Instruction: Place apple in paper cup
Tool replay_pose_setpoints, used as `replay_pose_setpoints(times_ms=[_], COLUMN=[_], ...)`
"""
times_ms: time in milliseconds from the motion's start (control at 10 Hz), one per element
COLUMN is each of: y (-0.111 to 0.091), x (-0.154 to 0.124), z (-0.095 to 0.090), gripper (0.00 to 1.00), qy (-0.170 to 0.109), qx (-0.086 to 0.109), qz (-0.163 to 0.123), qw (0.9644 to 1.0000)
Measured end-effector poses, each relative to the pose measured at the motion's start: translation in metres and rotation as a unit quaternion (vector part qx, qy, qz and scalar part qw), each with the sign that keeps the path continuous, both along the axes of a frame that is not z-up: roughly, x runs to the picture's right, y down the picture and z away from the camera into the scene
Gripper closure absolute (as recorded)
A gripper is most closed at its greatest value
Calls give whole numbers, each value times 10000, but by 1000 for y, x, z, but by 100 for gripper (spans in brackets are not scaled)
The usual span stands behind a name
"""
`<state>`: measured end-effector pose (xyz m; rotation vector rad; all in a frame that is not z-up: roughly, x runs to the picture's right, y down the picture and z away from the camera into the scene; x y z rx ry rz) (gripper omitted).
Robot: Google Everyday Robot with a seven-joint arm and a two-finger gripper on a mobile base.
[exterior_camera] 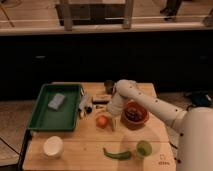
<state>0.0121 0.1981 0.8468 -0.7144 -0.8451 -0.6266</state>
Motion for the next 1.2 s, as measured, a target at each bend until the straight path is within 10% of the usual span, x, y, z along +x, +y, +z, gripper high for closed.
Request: replay_pose_setpoints(times_ms=[300,900,1200], y=[2,0,-3], x=[-4,-16,-17], z=[-2,-12,-16], gripper=[27,90,100], qy=[-35,-61,-84], qx=[-16,101,161], qz=[-71,-177,-172], qw=[10000,9998,9997])
